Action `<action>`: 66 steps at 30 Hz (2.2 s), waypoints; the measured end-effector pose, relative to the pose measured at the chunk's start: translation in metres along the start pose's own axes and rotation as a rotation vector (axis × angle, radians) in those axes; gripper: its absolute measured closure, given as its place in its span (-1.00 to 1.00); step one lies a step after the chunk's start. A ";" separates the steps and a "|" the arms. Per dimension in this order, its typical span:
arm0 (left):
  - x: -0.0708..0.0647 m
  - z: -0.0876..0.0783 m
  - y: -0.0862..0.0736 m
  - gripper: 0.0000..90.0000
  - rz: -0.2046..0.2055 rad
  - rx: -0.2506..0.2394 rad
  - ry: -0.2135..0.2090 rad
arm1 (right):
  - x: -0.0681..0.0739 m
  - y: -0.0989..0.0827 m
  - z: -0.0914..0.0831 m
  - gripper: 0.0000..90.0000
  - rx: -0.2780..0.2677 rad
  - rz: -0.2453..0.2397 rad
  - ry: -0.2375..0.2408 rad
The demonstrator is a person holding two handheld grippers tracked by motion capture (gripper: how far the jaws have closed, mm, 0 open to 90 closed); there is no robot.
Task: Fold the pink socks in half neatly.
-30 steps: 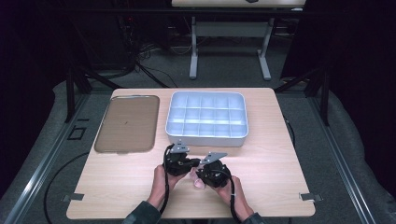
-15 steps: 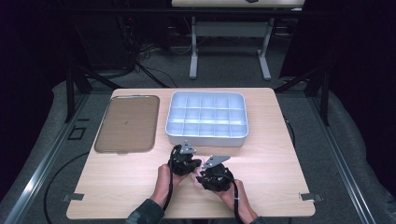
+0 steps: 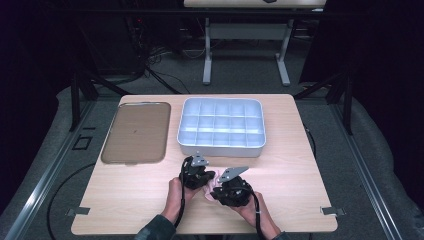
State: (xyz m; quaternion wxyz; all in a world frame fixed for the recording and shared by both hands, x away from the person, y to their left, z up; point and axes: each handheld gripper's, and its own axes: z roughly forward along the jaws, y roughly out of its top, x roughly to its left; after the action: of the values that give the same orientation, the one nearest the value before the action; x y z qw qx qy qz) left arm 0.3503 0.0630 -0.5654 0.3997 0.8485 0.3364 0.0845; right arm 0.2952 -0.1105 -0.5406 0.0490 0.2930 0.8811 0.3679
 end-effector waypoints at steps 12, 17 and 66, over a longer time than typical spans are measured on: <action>0.003 -0.002 -0.002 1.00 -0.012 -0.006 -0.016 | 0.003 -0.003 0.035 0.94 -0.003 0.030 -0.026; 0.002 -0.001 -0.002 1.00 -0.011 -0.007 -0.013 | 0.000 -0.009 0.034 0.78 0.003 0.066 0.016; 0.042 -0.064 -0.047 -0.34 -0.110 -0.046 0.196 | -0.041 0.019 0.042 0.25 0.130 0.339 -0.044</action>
State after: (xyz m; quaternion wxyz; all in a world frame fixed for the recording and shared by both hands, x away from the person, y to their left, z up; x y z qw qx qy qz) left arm 0.3322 0.1505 -0.5628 0.3882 0.8070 0.4181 0.1527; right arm 0.3502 -0.0966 -0.5634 -0.0135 0.4479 0.8397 0.3068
